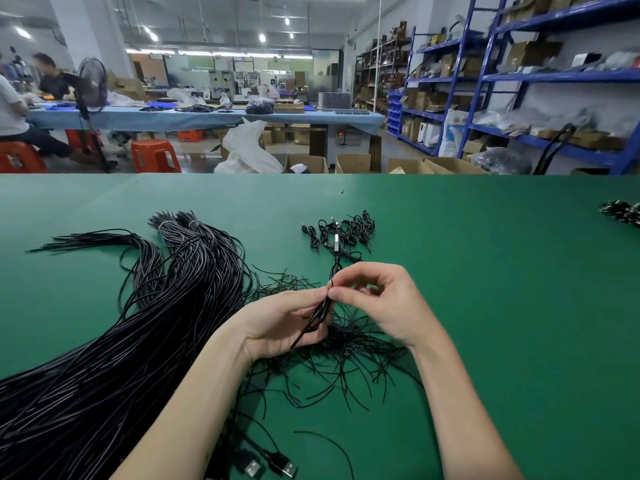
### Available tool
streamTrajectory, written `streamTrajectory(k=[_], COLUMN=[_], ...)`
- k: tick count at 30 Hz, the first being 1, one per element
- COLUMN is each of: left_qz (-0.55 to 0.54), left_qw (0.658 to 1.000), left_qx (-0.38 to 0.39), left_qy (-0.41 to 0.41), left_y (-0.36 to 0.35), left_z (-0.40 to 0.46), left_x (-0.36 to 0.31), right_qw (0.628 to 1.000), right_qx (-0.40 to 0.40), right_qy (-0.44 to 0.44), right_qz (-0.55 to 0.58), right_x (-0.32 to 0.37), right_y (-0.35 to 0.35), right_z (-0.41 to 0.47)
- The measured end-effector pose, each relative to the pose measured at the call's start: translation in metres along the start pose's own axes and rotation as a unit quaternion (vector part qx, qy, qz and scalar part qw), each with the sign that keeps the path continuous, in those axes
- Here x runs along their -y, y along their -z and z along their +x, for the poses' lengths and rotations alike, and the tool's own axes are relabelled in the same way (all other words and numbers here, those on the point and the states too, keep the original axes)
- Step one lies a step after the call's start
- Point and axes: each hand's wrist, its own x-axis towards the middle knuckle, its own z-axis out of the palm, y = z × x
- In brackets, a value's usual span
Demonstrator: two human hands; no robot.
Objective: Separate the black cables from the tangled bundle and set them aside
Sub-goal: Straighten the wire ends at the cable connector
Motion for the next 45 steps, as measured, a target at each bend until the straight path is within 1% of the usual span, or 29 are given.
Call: streamTrajectory(k=[3,5,11,14,16,18,19,20,21,23,24,25,26,27,28,29,30,31,32,34,36,38,41,43,45], left_qz=[0.033,0.071,0.134,0.235,0.293,0.337,0.362,0.399,0.453,0.575,0.607,0.612,0.586,0.526,0.435,0.334,0.247,0.189,0.159,0.129,0.092,0.061,0.062,0.094,0.149], left_qw=[0.998,0.993,0.967,0.927,0.899,0.874,0.858,0.836,0.797,0.691,0.662,0.666,0.701,0.759,0.827,0.888,0.931,0.956,0.968,0.981,0.989,0.994,0.996,0.993,0.984], left_qx=[-0.023,-0.048,-0.095,-0.135,-0.137,-0.137,-0.138,-0.137,-0.141,-0.145,-0.145,-0.151,-0.164,-0.179,-0.186,-0.180,-0.165,-0.145,-0.129,-0.106,-0.088,-0.071,-0.060,-0.066,-0.077], left_qy=[-0.039,-0.076,-0.197,-0.258,-0.295,-0.323,-0.336,-0.352,-0.373,-0.414,-0.415,-0.399,-0.372,-0.341,-0.302,-0.259,-0.212,-0.172,-0.142,-0.103,-0.077,-0.056,-0.037,-0.040,-0.054], left_y=[0.000,-0.001,-0.004,-0.002,-0.001,-0.001,-0.001,-0.002,-0.001,-0.002,-0.001,0.000,0.000,0.000,0.000,-0.001,-0.002,-0.003,-0.003,-0.003,-0.002,-0.002,-0.001,-0.002,-0.002], left_z=[0.004,0.007,0.009,0.009,0.011,0.011,0.011,0.011,0.010,0.009,0.008,0.008,0.006,0.006,0.005,0.004,0.003,0.002,0.002,0.001,0.001,-0.001,0.000,0.000,0.000], left_x=[0.003,0.005,0.006,0.009,0.011,0.013,0.013,0.013,0.012,0.008,0.005,0.004,0.003,0.002,0.000,-0.001,-0.002,-0.003,-0.003,-0.003,-0.004,-0.005,-0.005,-0.004,-0.004], right_qw=[0.998,0.995,0.983,0.959,0.930,0.896,0.876,0.852,0.819,0.746,0.733,0.756,0.804,0.854,0.896,0.926,0.951,0.969,0.982,0.994,0.998,0.999,0.999,0.998,0.995], right_qx=[-0.036,-0.054,-0.069,-0.047,-0.014,0.000,0.001,-0.003,-0.009,-0.029,-0.035,-0.038,-0.036,-0.032,-0.031,-0.036,-0.045,-0.057,-0.067,-0.065,-0.039,-0.017,0.002,-0.006,-0.029], right_qy=[-0.041,-0.070,-0.143,-0.216,-0.259,-0.293,-0.312,-0.335,-0.357,-0.389,-0.391,-0.383,-0.366,-0.345,-0.318,-0.289,-0.251,-0.205,-0.157,-0.082,-0.040,-0.028,-0.035,-0.042,-0.038], right_qz=[0.044,0.051,0.089,0.176,0.260,0.334,0.367,0.403,0.449,0.540,0.555,0.530,0.468,0.388,0.310,0.239,0.177,0.125,0.085,0.031,-0.010,-0.032,-0.040,-0.053,-0.089], right_x=[-0.003,-0.002,-0.008,-0.016,-0.018,-0.023,-0.025,-0.029,-0.034,-0.041,-0.043,-0.043,-0.042,-0.038,-0.036,-0.032,-0.029,-0.026,-0.024,-0.019,-0.013,-0.010,-0.005,-0.003,-0.003], right_y=[-0.001,0.000,0.001,0.002,0.003,0.003,0.002,0.000,-0.002,-0.010,-0.013,-0.014,-0.014,-0.013,-0.011,-0.009,-0.007,-0.005,-0.003,0.000,0.004,0.007,0.009,0.007,0.006], right_z=[0.000,0.000,0.004,0.004,0.003,0.002,0.000,-0.002,-0.004,-0.008,-0.008,-0.008,-0.005,-0.002,0.000,0.002,0.003,0.003,0.001,-0.001,-0.002,-0.003,-0.005,-0.004,-0.003])
